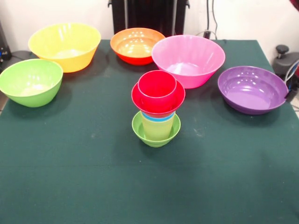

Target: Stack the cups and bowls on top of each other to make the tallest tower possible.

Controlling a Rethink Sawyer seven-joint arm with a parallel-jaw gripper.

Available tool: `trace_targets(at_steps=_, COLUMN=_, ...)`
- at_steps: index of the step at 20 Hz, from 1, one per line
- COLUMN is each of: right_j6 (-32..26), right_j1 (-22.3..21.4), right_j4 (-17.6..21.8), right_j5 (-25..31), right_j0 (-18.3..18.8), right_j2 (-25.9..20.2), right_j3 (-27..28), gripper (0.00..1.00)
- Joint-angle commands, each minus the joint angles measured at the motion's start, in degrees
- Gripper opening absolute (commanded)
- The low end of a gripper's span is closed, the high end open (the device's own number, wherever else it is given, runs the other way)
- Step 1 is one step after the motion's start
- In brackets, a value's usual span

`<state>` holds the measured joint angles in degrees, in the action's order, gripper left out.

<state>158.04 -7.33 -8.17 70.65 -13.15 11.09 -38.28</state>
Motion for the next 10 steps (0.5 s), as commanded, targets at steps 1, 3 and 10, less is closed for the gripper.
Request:
trace_targets(at_steps=1, right_j6=11.4, right_j1=1.0, right_j4=0.7, right_j5=-4.3, right_j0=-0.2, right_j2=-0.3, right_j3=-8.4, gripper=1.00)
trace_targets(at_steps=3, right_j6=11.4, right_j1=1.4, right_j4=0.6, right_j5=-3.4, right_j0=0.1, right_j2=0.0, right_j3=-7.6, gripper=1.00)
trace_targets(at_steps=10, right_j6=10.3, right_j1=1.3, right_j4=-0.5, right_j5=-1.3, right_j0=1.0, right_j2=0.7, right_j3=-7.1, gripper=1.00)
